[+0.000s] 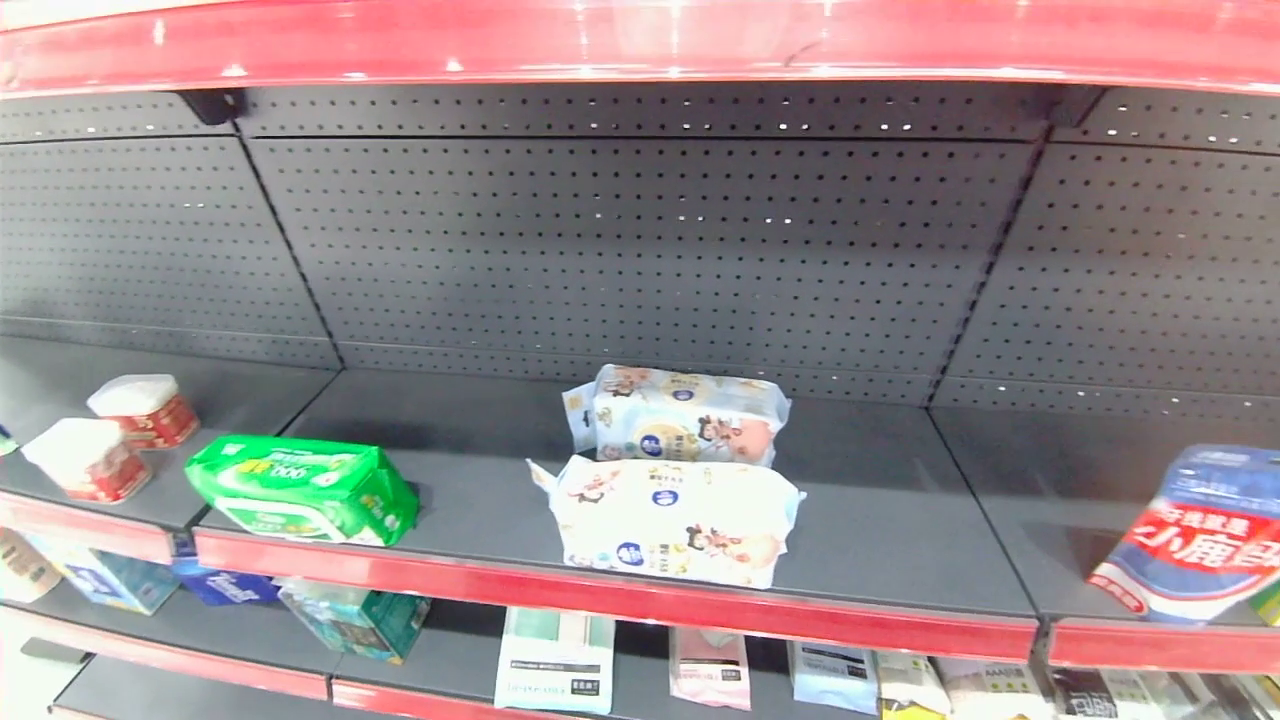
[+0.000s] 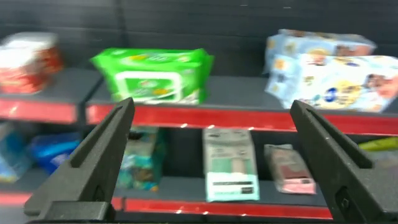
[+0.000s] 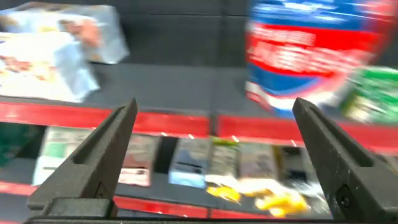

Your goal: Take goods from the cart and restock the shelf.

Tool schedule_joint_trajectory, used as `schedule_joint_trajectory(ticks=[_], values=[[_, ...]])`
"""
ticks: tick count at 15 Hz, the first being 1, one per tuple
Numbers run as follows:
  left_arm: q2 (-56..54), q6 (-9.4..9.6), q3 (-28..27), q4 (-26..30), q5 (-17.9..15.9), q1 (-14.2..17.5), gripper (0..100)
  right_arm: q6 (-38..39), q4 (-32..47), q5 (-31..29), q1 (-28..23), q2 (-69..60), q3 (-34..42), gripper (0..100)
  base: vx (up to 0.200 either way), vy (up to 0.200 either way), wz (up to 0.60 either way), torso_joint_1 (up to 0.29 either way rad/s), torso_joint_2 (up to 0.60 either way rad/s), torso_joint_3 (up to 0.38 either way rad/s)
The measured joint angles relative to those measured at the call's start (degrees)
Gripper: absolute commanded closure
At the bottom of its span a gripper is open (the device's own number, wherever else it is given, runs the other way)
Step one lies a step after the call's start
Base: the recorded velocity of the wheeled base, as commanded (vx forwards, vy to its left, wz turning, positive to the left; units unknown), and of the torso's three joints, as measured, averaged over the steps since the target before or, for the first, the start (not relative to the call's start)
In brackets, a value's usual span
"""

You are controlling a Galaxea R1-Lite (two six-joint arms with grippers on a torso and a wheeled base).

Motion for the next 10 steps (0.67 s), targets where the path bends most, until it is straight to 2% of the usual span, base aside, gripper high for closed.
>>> schedule_joint_trajectory(ticks=[1,6,8,10], values=[[0.0,-0.02,0.0,0.0,-0.2,0.0,0,0.0,0.0,0.0,0.0,0.0,0.0,0,0.0,0.0,-0.6,0.002,0.0,0.002],[0.1,0.41,-0.1,0.6,-0.5,0.0,0,0.0,0.0,0.0,0.0,0.0,0.0,0,0.0,0.0,0.0,0.0,0.0,0.0],[0.5,0.05,-0.8,1.7,-3.5,0.0,0,0.0,0.0,0.0,0.0,0.0,0.0,0,0.0,0.0,0.0,0.0,0.0,0.0],[2.7,-1.04,-4.4,1.7,-3.7,-0.1,0,0.0,0.0,0.0,-0.1,0.0,0.0,0,0.0,0.0,0.0,0.0,0.0,0.0]])
